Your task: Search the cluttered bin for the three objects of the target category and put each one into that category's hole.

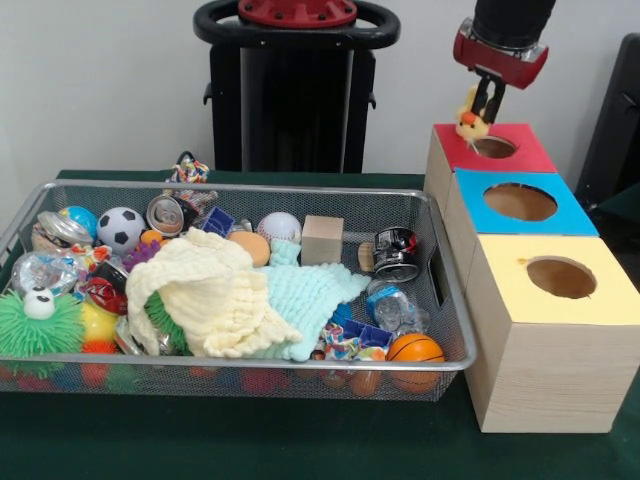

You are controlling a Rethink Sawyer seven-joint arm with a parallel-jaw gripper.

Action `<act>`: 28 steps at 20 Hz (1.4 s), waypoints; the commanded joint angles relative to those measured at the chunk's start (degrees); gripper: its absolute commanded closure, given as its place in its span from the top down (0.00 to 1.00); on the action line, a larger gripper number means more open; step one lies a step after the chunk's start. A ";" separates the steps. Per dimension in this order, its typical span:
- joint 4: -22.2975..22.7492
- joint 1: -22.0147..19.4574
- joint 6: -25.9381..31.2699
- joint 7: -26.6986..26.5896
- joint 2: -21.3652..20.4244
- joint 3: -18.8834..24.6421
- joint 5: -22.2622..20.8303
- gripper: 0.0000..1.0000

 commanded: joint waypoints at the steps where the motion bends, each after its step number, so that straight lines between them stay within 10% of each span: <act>1: -4.77 -0.48 -6.78 15.02 6.11 3.33 3.93 0.00; 28: -5.03 -0.58 -10.32 12.24 6.85 5.24 8.41 0.00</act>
